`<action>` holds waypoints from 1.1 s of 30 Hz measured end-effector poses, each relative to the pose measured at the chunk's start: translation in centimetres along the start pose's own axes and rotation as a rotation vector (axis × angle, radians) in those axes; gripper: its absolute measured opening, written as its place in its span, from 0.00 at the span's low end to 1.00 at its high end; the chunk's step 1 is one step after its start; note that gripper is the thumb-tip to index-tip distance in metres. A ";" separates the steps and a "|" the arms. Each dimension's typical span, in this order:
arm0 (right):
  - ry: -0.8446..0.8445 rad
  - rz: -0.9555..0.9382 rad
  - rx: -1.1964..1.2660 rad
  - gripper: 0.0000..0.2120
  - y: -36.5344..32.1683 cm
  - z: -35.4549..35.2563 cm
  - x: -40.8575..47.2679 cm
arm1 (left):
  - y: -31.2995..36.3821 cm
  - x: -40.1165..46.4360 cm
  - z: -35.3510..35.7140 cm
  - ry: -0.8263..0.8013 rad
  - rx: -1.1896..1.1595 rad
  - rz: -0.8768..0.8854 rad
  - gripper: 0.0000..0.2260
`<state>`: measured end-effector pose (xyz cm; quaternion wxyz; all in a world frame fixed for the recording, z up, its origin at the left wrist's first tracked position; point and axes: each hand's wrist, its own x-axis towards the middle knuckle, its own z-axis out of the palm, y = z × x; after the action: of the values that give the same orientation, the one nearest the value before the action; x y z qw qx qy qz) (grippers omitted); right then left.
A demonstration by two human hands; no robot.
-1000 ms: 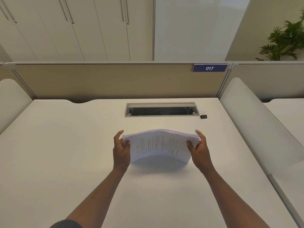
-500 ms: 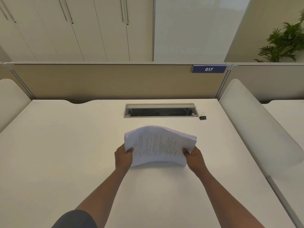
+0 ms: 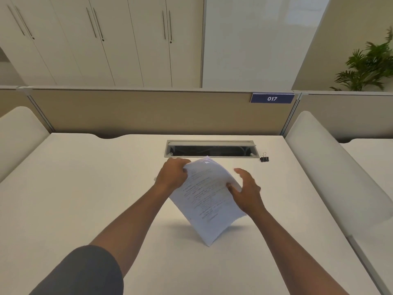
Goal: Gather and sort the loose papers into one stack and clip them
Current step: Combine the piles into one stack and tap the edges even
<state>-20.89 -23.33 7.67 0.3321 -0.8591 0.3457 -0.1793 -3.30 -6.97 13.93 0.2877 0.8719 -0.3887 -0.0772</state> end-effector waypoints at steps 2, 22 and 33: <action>-0.090 -0.116 0.053 0.19 -2.0 -0.5 0.1 | 0.9 0.3 -0.2 -0.053 0.067 0.052 0.15; -0.108 0.231 0.642 0.09 1.6 -0.1 -0.9 | -1.2 -3.2 5.2 -0.073 -0.881 -0.316 0.16; -0.053 0.242 0.433 0.13 3.1 0.7 0.2 | -1.2 -1.4 7.3 -0.126 -0.789 -0.413 0.09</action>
<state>-21.84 -24.83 5.04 0.5363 -0.7249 0.3905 -0.1855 -6.10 -8.53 7.16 0.5524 0.7485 -0.1643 -0.3281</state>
